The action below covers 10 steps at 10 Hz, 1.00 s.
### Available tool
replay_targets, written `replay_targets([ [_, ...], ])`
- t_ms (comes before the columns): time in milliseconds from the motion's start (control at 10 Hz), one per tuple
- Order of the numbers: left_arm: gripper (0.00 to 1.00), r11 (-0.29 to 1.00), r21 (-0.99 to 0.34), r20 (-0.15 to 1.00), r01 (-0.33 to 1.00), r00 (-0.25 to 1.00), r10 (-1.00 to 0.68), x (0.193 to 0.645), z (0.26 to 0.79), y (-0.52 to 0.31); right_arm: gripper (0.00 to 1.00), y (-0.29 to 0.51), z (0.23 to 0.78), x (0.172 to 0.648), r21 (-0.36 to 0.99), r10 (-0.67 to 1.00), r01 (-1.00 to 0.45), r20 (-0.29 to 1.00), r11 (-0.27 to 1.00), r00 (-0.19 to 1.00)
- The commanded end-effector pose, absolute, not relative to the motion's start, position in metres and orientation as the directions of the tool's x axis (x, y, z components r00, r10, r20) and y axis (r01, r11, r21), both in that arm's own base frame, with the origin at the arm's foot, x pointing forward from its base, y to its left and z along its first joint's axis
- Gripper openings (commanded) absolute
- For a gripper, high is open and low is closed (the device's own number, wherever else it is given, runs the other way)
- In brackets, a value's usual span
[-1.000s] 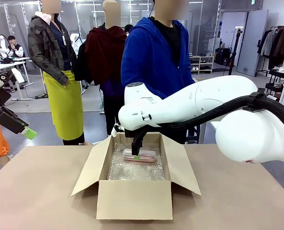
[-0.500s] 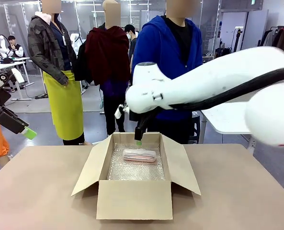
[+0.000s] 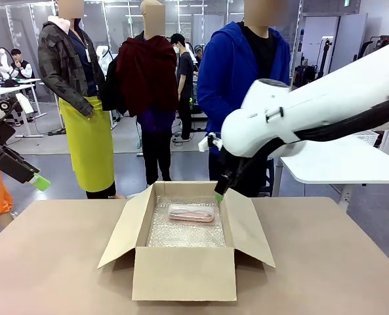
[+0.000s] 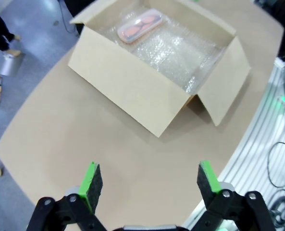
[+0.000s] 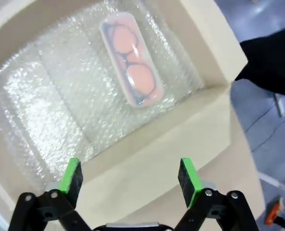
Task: Pack the glasses set securely to prepare it for shipping.
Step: Put the Glasses case from the right side of the table into the Package Box.
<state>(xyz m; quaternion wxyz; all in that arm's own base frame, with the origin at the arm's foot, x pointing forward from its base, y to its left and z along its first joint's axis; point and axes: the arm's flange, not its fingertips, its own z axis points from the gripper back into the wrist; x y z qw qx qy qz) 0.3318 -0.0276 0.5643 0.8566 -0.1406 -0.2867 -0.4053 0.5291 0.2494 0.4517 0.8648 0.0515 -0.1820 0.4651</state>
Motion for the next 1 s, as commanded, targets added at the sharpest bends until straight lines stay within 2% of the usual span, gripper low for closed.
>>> replay_targets([
  [0, 1.00, 0.617, -0.013, 0.618, 0.787, 0.491, -0.614, 0.332, 0.566, -0.025, 1.00, 0.212, 0.460, 0.481, -0.051, 0.727, -0.800, 0.454, 0.598, 0.514],
  [200, 1.00, 0.617, -0.013, 0.618, 0.787, 0.491, -0.614, 0.332, 0.566, -0.025, 1.00, 0.179, 0.467, 0.442, 0.021, 0.676, -0.777, 0.477, 0.629, 0.561],
  [400, 1.00, 0.617, -0.013, 0.618, 0.787, 0.491, -0.614, 0.332, 0.566, -0.025, 1.00, 0.156, 0.470, 0.406, -0.003, 0.670, -0.770, 0.497, 0.638, 0.552],
  [700, 1.00, 0.617, -0.013, 0.618, 0.787, 0.491, -0.614, 0.332, 0.566, -0.025, 1.00, 0.110, 0.473, 0.344, 0.026, 0.535, -0.641, 0.527, 0.767, 0.661],
  [900, 1.00, 0.617, -0.013, 0.618, 0.787, 0.491, -0.614, 0.332, 0.566, -0.025, 1.00, 0.080, 0.476, 0.313, 0.104, 0.422, -0.557, 0.543, 0.824, 0.726],
])
